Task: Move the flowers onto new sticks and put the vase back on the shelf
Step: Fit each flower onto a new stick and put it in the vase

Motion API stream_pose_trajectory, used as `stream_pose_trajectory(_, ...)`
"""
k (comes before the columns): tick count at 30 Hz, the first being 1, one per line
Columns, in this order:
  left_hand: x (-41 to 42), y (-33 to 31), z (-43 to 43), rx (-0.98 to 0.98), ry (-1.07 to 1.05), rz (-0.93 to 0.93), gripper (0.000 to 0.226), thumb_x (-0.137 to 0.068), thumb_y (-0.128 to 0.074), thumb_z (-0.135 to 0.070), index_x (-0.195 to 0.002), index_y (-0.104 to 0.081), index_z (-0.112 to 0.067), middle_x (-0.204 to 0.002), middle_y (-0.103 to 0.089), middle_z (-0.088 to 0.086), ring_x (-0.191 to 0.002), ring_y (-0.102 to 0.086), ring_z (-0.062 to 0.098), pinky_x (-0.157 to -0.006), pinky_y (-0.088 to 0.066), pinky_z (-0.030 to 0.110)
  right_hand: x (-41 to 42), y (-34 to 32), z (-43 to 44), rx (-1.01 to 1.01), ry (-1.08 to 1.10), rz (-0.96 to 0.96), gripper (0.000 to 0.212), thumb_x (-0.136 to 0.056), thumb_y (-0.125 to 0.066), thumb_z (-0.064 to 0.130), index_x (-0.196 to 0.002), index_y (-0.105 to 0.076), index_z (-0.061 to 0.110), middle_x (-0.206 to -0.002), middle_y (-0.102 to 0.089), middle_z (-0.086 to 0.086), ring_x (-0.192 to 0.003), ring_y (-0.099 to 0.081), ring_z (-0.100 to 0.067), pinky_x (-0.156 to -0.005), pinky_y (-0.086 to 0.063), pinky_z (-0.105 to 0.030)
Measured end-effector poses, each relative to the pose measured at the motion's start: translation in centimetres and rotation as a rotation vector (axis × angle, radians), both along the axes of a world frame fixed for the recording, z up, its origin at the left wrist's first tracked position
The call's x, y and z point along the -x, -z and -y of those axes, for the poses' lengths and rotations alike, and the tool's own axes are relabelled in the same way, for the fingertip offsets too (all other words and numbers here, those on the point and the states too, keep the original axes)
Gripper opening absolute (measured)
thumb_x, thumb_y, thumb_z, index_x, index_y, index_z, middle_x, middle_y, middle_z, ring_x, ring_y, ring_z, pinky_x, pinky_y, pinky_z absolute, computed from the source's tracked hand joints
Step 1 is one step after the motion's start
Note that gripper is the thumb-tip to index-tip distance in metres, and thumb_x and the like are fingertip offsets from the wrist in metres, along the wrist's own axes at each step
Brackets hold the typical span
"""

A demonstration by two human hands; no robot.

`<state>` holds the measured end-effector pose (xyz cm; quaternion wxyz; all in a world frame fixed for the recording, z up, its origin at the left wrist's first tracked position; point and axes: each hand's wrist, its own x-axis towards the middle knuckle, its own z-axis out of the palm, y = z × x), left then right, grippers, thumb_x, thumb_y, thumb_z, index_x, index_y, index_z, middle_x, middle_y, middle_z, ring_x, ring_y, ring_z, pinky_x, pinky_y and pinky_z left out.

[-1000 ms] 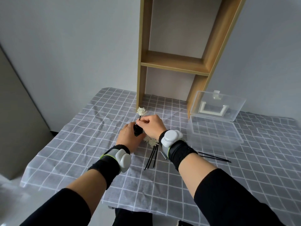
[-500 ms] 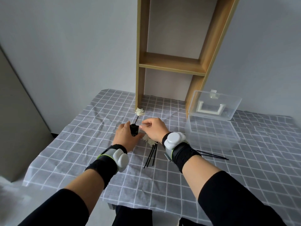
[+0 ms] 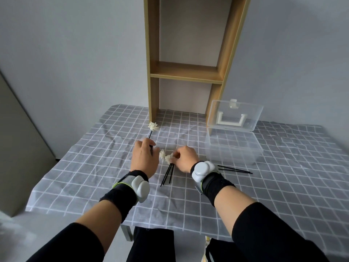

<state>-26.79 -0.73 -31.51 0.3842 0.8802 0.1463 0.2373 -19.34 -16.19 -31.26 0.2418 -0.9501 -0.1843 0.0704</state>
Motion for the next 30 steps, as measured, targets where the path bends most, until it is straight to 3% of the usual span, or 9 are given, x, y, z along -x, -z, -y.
stream_pose_trajectory(2,0.0,0.0,0.6,-0.024,0.088,-0.004,0.014,-0.095,-0.061,-0.022,-0.108,-0.06,-0.016,-0.107,-0.054,0.007,-0.077,-0.051,0.005,-0.077,-0.046,0.031,0.2,-0.1,0.4,-0.083,0.035,-0.022,0.032,-0.093,-0.068,0.044,-0.09,-0.075,0.013,-0.093,-0.076,-0.003,-0.089,-0.068,-0.026,-0.076,-0.055,-0.035)
stream_pose_trajectory(5,0.0,0.3,1.5,-0.063,0.232,-0.01,0.028,-0.093,-0.064,-0.012,-0.12,-0.064,-0.016,-0.114,-0.055,0.006,-0.089,-0.06,0.017,-0.09,-0.051,0.035,0.3,-0.7,1.2,-0.209,0.072,-0.087,0.037,-0.095,-0.066,0.041,-0.082,-0.07,0.007,-0.075,-0.065,-0.003,-0.074,-0.059,-0.024,-0.068,-0.046,-0.032)
stream_pose_trajectory(10,-0.4,0.8,4.4,-0.124,0.381,0.0,0.041,-0.088,-0.068,-0.009,-0.127,-0.064,-0.022,-0.124,-0.058,0.002,-0.099,-0.059,0.014,-0.089,-0.051,0.029,1.1,-1.8,4.2,-0.364,0.099,-0.198,0.043,-0.096,-0.063,0.038,-0.076,-0.066,0.0,-0.059,-0.053,-0.003,-0.057,-0.045,-0.019,-0.063,-0.042,-0.034)
stream_pose_trajectory(13,-0.9,0.7,6.2,-0.114,0.353,0.041,0.022,-0.092,-0.068,-0.015,-0.114,-0.069,-0.02,-0.116,-0.065,0.0,-0.08,-0.058,0.004,-0.078,-0.042,0.007,1.6,-2.0,6.2,-0.407,0.105,-0.244,0.038,-0.095,-0.062,0.04,-0.074,-0.07,0.01,-0.063,-0.064,-0.002,-0.059,-0.054,-0.017,-0.065,-0.049,-0.034)
stream_pose_trajectory(15,-1.3,0.6,7.3,-0.092,0.344,0.018,0.016,-0.095,-0.065,-0.021,-0.11,-0.069,-0.02,-0.11,-0.066,-0.002,-0.075,-0.056,-0.002,-0.069,-0.037,0.0,1.9,-1.9,7.6,-0.414,0.131,-0.228,0.041,-0.098,-0.058,0.041,-0.078,-0.073,0.009,-0.073,-0.072,-0.003,-0.064,-0.06,-0.018,-0.071,-0.053,-0.036)
stream_pose_trajectory(18,-1.5,0.8,8.8,-0.045,0.33,-0.037,0.019,-0.096,-0.063,-0.029,-0.111,-0.067,-0.02,-0.102,-0.067,-0.004,-0.078,-0.059,0.007,-0.067,-0.036,0.008,2.2,-1.5,10.3,-0.281,0.167,-0.09,0.043,-0.1,-0.055,0.034,-0.078,-0.068,0.0,-0.067,-0.067,-0.008,-0.062,-0.058,-0.025,-0.066,-0.049,-0.036)
stream_pose_trajectory(22,-1.4,1.2,10.8,0.021,0.316,-0.115,0.02,-0.097,-0.057,-0.043,-0.104,-0.065,-0.026,-0.082,-0.07,-0.009,-0.079,-0.065,0.014,-0.068,-0.047,0.023,2.4,-0.2,14.6,-0.03,0.162,0.095,0.025,-0.097,-0.053,0.011,-0.087,-0.075,0.003,-0.089,-0.075,-0.015,-0.087,-0.069,-0.037,-0.077,-0.056,-0.041)
stream_pose_trajectory(26,-1.3,1.5,12.2,0.233,0.295,-0.187,0.023,-0.098,-0.054,-0.045,-0.097,-0.066,-0.026,-0.077,-0.075,-0.008,-0.076,-0.072,0.013,-0.076,-0.057,0.033,2.6,1.2,18.1,0.158,0.198,0.226,0.034,-0.097,-0.053,0.005,-0.121,-0.075,0.017,-0.122,-0.068,-0.009,-0.11,-0.061,-0.033,-0.093,-0.05,-0.039)
stream_pose_trajectory(30,-1.5,1.9,13.3,0.56,0.283,-0.161,0.02,-0.1,-0.056,-0.031,-0.094,-0.068,-0.016,-0.081,-0.077,0.003,-0.078,-0.076,0.021,-0.077,-0.062,0.037,2.8,2.1,19.3,0.245,0.197,0.314,0.034,-0.099,-0.052,0.008,-0.12,-0.074,0.025,-0.115,-0.072,-0.004,-0.105,-0.06,-0.032,-0.088,-0.048,-0.037)
